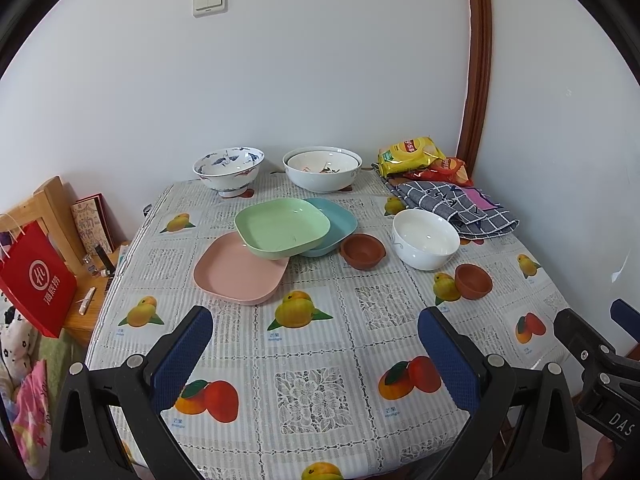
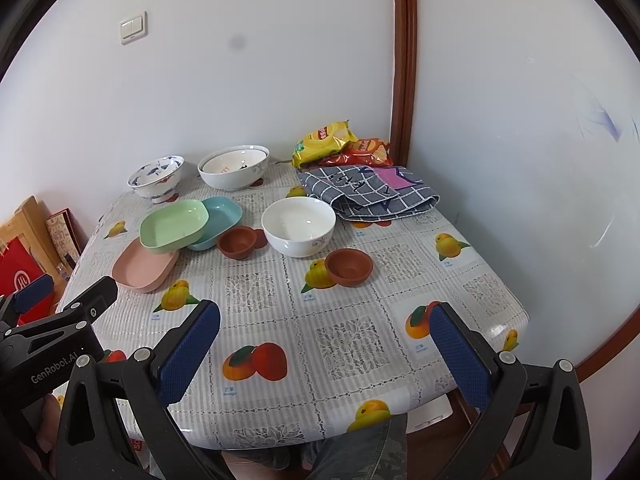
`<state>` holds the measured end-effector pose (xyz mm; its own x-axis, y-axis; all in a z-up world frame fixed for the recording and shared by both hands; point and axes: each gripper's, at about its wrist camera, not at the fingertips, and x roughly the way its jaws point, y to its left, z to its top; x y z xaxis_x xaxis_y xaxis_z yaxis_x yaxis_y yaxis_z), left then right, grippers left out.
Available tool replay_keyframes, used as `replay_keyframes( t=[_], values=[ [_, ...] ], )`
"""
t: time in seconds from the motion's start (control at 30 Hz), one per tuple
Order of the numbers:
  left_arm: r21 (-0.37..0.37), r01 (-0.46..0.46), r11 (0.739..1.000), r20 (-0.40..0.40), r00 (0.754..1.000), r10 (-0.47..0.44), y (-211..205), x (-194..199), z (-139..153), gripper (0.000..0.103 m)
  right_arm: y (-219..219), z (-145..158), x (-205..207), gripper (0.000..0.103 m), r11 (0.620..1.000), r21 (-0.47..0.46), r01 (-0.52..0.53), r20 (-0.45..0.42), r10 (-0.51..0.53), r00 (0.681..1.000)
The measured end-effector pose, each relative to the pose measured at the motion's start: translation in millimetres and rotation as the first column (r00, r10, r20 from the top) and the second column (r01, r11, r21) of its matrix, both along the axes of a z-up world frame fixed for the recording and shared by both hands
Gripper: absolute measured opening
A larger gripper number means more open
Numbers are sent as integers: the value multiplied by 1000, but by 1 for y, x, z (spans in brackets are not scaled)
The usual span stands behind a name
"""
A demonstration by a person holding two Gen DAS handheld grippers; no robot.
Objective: Organize plates and bowls
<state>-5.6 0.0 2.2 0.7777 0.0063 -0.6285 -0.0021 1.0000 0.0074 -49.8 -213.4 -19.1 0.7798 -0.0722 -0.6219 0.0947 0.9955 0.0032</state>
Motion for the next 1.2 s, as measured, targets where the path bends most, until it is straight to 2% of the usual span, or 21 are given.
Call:
replay_keyframes(
  t=[1.2],
  values=[
    [-4, 4, 1000, 10, 1000, -4, -4, 0, 10, 103, -3, 4, -1, 103, 1000, 10, 8, 10, -8, 1000]
  ],
)
